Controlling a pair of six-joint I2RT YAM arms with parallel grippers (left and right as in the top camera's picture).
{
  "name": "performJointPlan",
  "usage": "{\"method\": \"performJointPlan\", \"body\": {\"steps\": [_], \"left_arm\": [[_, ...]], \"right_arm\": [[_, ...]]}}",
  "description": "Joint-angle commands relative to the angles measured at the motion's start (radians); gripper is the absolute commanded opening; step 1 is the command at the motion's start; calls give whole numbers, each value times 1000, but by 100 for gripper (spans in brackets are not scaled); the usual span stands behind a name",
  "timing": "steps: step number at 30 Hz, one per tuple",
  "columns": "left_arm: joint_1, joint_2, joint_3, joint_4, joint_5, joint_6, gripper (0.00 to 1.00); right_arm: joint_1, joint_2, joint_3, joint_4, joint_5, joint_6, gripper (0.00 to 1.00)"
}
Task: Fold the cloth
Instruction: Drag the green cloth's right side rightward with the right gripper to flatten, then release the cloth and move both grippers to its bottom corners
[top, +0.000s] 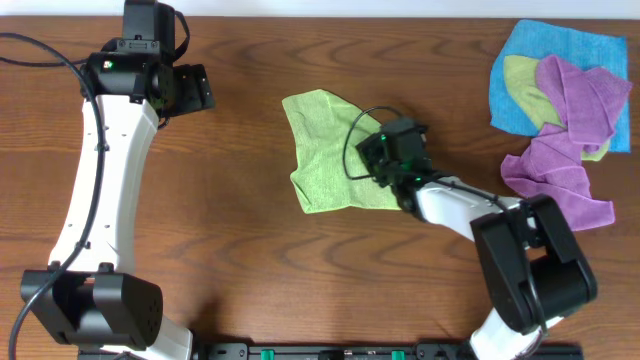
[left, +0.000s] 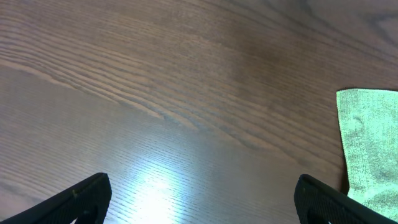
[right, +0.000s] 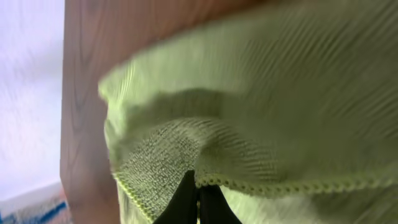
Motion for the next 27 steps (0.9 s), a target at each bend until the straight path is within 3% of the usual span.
{"method": "performJointPlan", "body": {"steps": [1, 9, 18, 19, 20, 21, 23, 24, 25, 27], "left_arm": [[5, 14, -6, -2, -17, 22, 95], [5, 14, -6, -2, -17, 22, 95], [5, 14, -6, -8, -13, 22, 95], [5, 14, -6, -9, -13, 22, 95], [5, 14, -6, -9, -13, 22, 95], [5, 14, -6, -10, -13, 21, 95], [5, 14, -6, -16, -13, 22, 95], [5, 14, -6, -20, -13, 21, 95], [5, 14, -6, -24, -13, 21, 95], [5, 14, -6, -28, -13, 21, 95]], "right_arm": [[-56, 8, 0, 3, 39, -80, 2], [-146, 8, 0, 48, 71, -197, 1], [-174, 8, 0, 148, 242, -323, 2], [-179, 8, 0, 168, 250, -338, 20], [-183, 8, 0, 180, 257, -355, 60], [-188, 8, 0, 193, 269, -376, 75], [-203, 8, 0, 209, 275, -413, 76], [-211, 8, 0, 220, 275, -427, 94], [-219, 8, 1, 228, 272, -440, 99], [-233, 8, 1, 243, 241, -469, 99]]}}
